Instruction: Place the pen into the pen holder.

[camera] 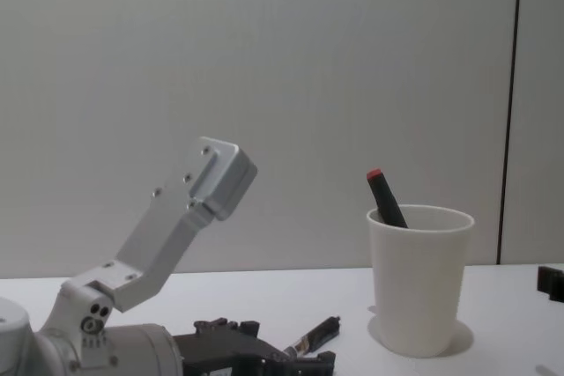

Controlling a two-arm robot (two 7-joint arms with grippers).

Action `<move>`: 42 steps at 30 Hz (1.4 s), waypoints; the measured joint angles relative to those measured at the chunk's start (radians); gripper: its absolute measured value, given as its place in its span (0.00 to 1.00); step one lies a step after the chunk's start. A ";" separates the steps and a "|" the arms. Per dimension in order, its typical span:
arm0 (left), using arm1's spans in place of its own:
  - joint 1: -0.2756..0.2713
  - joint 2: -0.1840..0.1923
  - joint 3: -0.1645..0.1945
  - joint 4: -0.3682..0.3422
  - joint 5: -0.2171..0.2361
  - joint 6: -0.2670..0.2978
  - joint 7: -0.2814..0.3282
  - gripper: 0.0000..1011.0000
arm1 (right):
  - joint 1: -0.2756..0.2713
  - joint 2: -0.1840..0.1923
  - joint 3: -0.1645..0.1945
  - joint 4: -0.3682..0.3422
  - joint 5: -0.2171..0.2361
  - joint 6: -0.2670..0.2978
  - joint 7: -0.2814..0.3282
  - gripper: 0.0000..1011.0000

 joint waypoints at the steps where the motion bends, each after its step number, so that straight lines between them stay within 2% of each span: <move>1: 0.000 0.000 0.000 0.000 0.000 0.000 0.000 0.99 | 0.000 0.000 0.000 0.000 0.000 0.000 0.000 0.99; 5: 0.000 0.000 0.000 0.000 -0.001 0.000 -0.001 0.98 | 0.000 -0.001 0.000 0.001 0.000 0.000 -0.001 0.99; 11: 0.000 -0.001 0.002 0.000 -0.002 0.001 -0.006 0.84 | -0.001 -0.003 0.000 0.002 0.000 0.000 -0.002 0.99; 12: 0.000 -0.001 0.002 0.000 -0.002 0.001 -0.007 0.79 | -0.001 -0.003 0.000 0.002 0.000 0.000 -0.002 0.99; 17: 0.000 -0.002 0.003 0.000 -0.003 0.001 -0.007 0.72 | -0.001 -0.003 0.000 0.003 0.001 0.000 -0.003 0.99; 42: 0.000 -0.001 0.001 0.002 -0.002 0.001 -0.004 0.55 | -0.002 -0.005 0.001 0.003 0.003 -0.001 -0.003 0.99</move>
